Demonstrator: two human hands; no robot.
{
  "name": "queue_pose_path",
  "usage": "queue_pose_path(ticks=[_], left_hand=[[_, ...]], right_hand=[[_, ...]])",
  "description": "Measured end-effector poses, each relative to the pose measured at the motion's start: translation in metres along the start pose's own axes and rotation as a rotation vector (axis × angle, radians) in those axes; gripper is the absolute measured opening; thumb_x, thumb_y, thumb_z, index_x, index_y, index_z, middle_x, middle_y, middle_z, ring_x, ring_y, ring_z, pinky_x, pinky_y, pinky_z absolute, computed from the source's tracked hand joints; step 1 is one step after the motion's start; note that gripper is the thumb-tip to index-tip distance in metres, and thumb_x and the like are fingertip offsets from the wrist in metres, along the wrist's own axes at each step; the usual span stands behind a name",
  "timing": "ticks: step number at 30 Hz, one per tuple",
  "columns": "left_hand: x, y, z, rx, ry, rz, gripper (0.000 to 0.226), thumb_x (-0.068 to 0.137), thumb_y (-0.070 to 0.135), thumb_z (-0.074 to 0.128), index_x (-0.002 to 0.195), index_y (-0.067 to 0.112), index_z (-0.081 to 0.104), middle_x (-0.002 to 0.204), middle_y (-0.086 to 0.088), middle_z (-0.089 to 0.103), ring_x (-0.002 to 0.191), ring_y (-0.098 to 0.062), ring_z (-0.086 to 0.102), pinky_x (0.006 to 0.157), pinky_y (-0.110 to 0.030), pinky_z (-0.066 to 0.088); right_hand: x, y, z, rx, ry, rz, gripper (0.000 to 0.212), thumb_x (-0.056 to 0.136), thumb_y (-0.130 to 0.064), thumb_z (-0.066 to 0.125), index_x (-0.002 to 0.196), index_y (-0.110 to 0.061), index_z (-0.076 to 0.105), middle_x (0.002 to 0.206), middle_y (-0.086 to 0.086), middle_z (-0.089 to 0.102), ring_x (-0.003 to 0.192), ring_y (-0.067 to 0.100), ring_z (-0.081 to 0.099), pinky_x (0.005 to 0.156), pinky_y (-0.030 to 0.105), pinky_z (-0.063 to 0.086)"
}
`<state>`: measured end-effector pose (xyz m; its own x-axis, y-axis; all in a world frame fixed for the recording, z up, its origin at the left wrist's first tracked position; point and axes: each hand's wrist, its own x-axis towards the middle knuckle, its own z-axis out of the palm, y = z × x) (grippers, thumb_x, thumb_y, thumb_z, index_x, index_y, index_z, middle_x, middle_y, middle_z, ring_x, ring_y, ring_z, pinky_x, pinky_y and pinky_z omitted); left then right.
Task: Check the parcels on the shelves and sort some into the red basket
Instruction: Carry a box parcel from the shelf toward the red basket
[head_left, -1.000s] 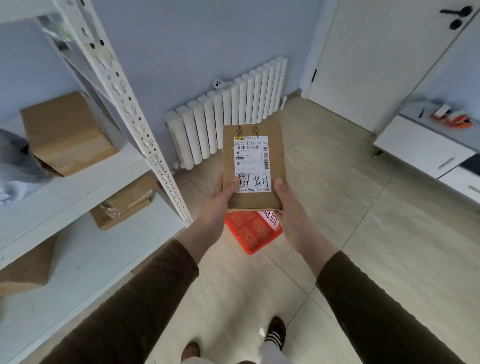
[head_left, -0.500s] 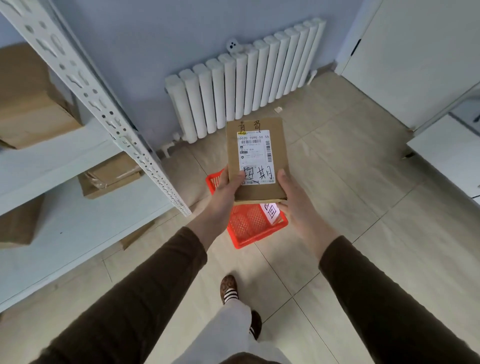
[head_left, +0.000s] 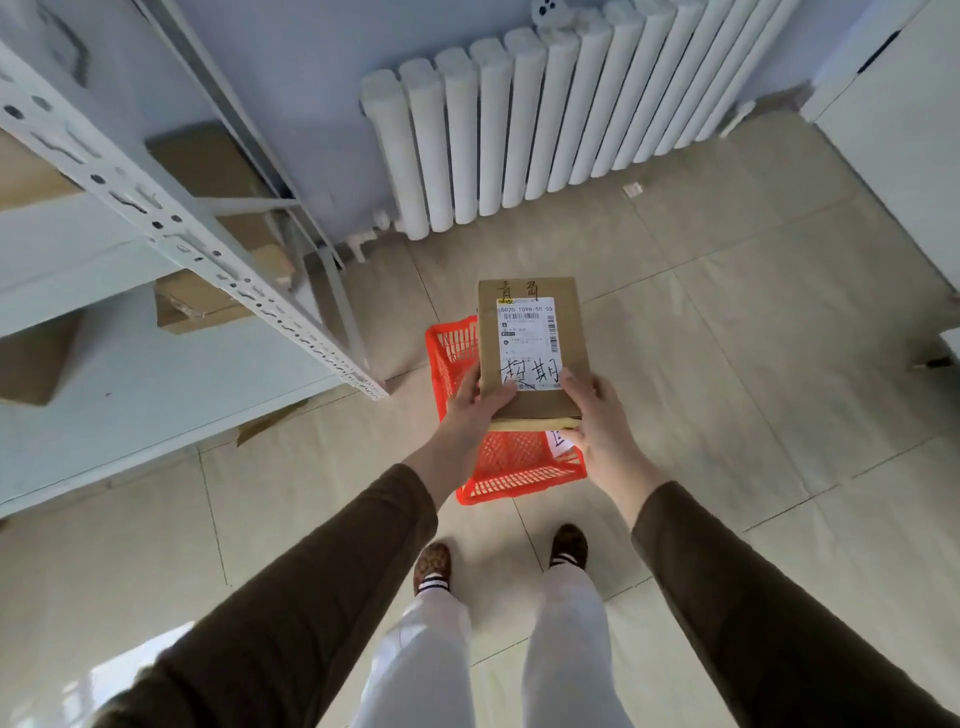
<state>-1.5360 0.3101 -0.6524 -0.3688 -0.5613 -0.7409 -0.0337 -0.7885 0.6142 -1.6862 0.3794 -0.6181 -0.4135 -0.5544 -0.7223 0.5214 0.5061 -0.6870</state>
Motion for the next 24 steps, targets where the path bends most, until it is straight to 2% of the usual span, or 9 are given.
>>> queue_pose_path(ticks=[2, 4, 7, 9, 13, 17, 20, 22, 24], left_hand=[[0.020, -0.015, 0.007, -0.028, 0.027, -0.015, 0.100, 0.060, 0.050, 0.098, 0.147, 0.049, 0.050, 0.145, -0.002, 0.062, 0.126, -0.032, 0.065, 0.109, -0.055, 0.050], [0.042, -0.031, 0.012, -0.061, 0.047, -0.004, 0.092, 0.075, 0.030, 0.089, 0.154, 0.039, 0.043, 0.137, -0.002, 0.068, 0.124, -0.030, 0.066, 0.108, -0.053, 0.051], [0.080, -0.061, 0.013, -0.174, 0.178, -0.054, 0.087, 0.086, 0.012, 0.083, 0.154, 0.024, 0.031, 0.130, -0.005, 0.066, 0.110, -0.028, 0.070, 0.083, -0.042, 0.060], [0.109, -0.082, 0.009, -0.209, 0.252, -0.088, 0.074, 0.089, 0.011, 0.080, 0.149, 0.015, 0.037, 0.125, -0.007, 0.067, 0.104, -0.025, 0.070, 0.074, -0.034, 0.056], [0.174, -0.131, -0.009, -0.204, 0.296, -0.135, 0.054, 0.094, 0.020, 0.076, 0.143, 0.019, 0.052, 0.119, -0.006, 0.071, 0.106, -0.026, 0.070, 0.083, -0.035, 0.055], [0.240, -0.175, -0.030, -0.166, 0.320, -0.131, 0.052, 0.098, 0.019, 0.071, 0.146, 0.020, 0.050, 0.124, -0.002, 0.067, 0.127, -0.026, 0.059, 0.116, -0.043, 0.043], [0.283, -0.201, -0.046, -0.147, 0.319, -0.143, 0.047, 0.104, 0.024, 0.063, 0.147, 0.026, 0.045, 0.128, 0.002, 0.062, 0.119, -0.018, 0.056, 0.106, -0.036, 0.045], [0.312, -0.218, -0.059, -0.119, 0.318, -0.148, 0.053, 0.105, 0.030, 0.059, 0.154, 0.021, 0.039, 0.147, -0.008, 0.055, 0.118, -0.020, 0.054, 0.106, -0.043, 0.047], [0.342, -0.234, -0.071, -0.133, 0.345, -0.163, 0.056, 0.106, 0.029, 0.057, 0.158, 0.019, 0.037, 0.155, -0.014, 0.049, 0.124, -0.027, 0.054, 0.110, -0.048, 0.044]], right_hand=[[0.031, 0.010, -0.010, -0.010, -0.006, 0.042, 0.058, 0.082, -0.038, 0.084, 0.128, -0.014, 0.056, 0.120, 0.011, 0.074, 0.113, 0.031, 0.070, 0.110, 0.061, 0.045], [0.063, 0.021, -0.019, -0.043, -0.023, 0.090, 0.048, 0.083, -0.038, 0.083, 0.120, -0.017, 0.061, 0.114, 0.009, 0.076, 0.108, 0.030, 0.072, 0.110, 0.059, 0.045], [0.109, 0.040, -0.026, -0.076, -0.050, 0.120, 0.020, 0.092, -0.031, 0.075, 0.108, -0.022, 0.066, 0.107, 0.006, 0.078, 0.100, 0.025, 0.073, 0.106, 0.051, 0.050], [0.141, 0.058, -0.029, -0.126, -0.061, 0.125, 0.025, 0.093, -0.035, 0.073, 0.113, -0.021, 0.068, 0.110, 0.007, 0.077, 0.104, 0.028, 0.072, 0.103, 0.049, 0.053], [0.206, 0.104, -0.030, -0.224, -0.102, 0.112, 0.029, 0.097, -0.042, 0.066, 0.118, -0.021, 0.069, 0.114, 0.005, 0.076, 0.106, 0.024, 0.071, 0.087, 0.037, 0.058], [0.272, 0.159, -0.031, -0.256, -0.133, 0.105, 0.024, 0.102, -0.034, 0.061, 0.120, -0.020, 0.069, 0.116, 0.001, 0.073, 0.105, 0.013, 0.068, 0.079, 0.025, 0.055], [0.321, 0.196, -0.029, -0.284, -0.141, 0.130, 0.024, 0.103, -0.028, 0.061, 0.123, -0.016, 0.065, 0.111, -0.002, 0.071, 0.099, 0.010, 0.067, 0.083, 0.028, 0.059], [0.351, 0.219, -0.026, -0.250, -0.124, 0.162, 0.013, 0.103, -0.025, 0.060, 0.113, -0.018, 0.065, 0.111, 0.003, 0.070, 0.097, 0.014, 0.066, 0.091, 0.035, 0.058], [0.377, 0.238, -0.020, -0.251, -0.141, 0.159, 0.012, 0.104, -0.023, 0.058, 0.113, -0.016, 0.064, 0.112, 0.004, 0.068, 0.099, 0.015, 0.065, 0.090, 0.033, 0.058]])
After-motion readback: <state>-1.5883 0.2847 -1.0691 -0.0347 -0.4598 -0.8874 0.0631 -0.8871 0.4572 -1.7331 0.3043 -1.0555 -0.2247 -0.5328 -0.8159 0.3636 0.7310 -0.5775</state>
